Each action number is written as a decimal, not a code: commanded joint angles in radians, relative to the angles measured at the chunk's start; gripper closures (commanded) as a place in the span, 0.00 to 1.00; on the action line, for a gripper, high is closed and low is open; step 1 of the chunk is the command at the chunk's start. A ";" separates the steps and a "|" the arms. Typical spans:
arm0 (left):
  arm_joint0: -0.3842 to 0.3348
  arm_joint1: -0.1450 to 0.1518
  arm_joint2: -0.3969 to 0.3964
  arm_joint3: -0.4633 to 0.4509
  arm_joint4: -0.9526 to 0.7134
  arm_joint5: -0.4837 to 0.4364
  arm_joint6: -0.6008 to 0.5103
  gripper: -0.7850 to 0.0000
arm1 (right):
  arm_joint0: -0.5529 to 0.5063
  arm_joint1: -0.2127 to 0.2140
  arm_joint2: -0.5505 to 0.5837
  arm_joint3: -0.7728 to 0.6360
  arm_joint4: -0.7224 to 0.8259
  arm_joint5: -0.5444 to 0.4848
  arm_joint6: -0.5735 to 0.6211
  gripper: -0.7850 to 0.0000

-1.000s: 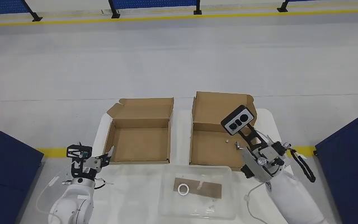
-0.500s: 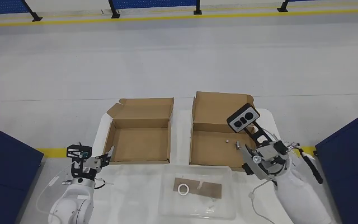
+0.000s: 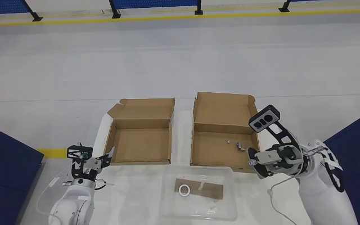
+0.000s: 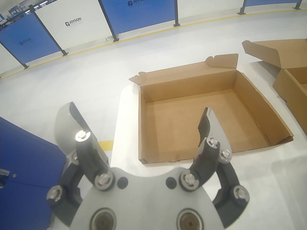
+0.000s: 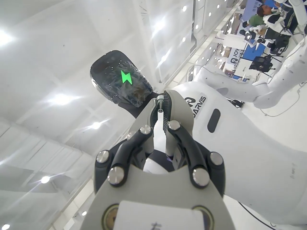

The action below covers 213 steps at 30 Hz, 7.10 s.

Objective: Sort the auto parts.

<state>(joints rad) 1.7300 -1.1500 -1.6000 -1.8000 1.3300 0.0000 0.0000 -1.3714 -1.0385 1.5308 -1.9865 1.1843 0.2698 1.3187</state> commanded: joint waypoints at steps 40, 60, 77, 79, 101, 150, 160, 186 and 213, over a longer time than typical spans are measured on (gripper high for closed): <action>0.000 0.000 0.000 0.000 0.000 0.000 0.000 0.00 | -0.003 0.107 0.057 -0.173 -1.302 0.249 -0.122 1.00; 0.000 0.000 0.000 0.000 0.000 0.000 0.000 0.00 | 0.253 0.106 -0.235 0.053 -1.621 0.333 -0.105 1.00; 0.000 0.000 0.000 0.000 0.000 0.000 0.000 0.00 | 0.483 0.065 -0.495 0.352 -1.785 0.409 -0.178 1.00; 0.000 0.000 0.000 0.000 0.000 0.000 0.000 0.00 | 0.536 0.049 -0.566 0.426 -1.807 0.430 -0.198 1.00; 0.000 0.000 0.000 0.000 0.000 0.000 0.000 0.00 | 0.665 -0.035 -0.789 0.678 -1.786 0.465 -0.286 1.00; 0.000 0.000 0.000 0.000 0.000 0.000 0.000 0.00 | 0.820 -0.292 -0.940 1.252 -1.625 0.370 -0.412 0.78; 0.000 0.000 0.000 0.000 0.000 0.000 0.000 0.00 | 0.813 -0.284 -0.902 1.217 -1.642 0.354 -0.409 0.66; 0.000 0.000 0.000 0.000 0.000 0.000 0.000 0.00 | 0.292 -0.012 -0.209 0.409 -1.544 -0.048 -0.080 0.00; 0.000 0.000 0.000 0.000 0.000 0.000 0.000 0.00 | -0.092 0.117 0.197 0.293 -0.856 -0.554 0.217 0.00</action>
<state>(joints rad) 1.7300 -1.1500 -1.6000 -1.8000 1.3300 0.0000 0.0000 -1.4593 -0.9273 1.7281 -1.6921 0.3198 -0.2844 1.5359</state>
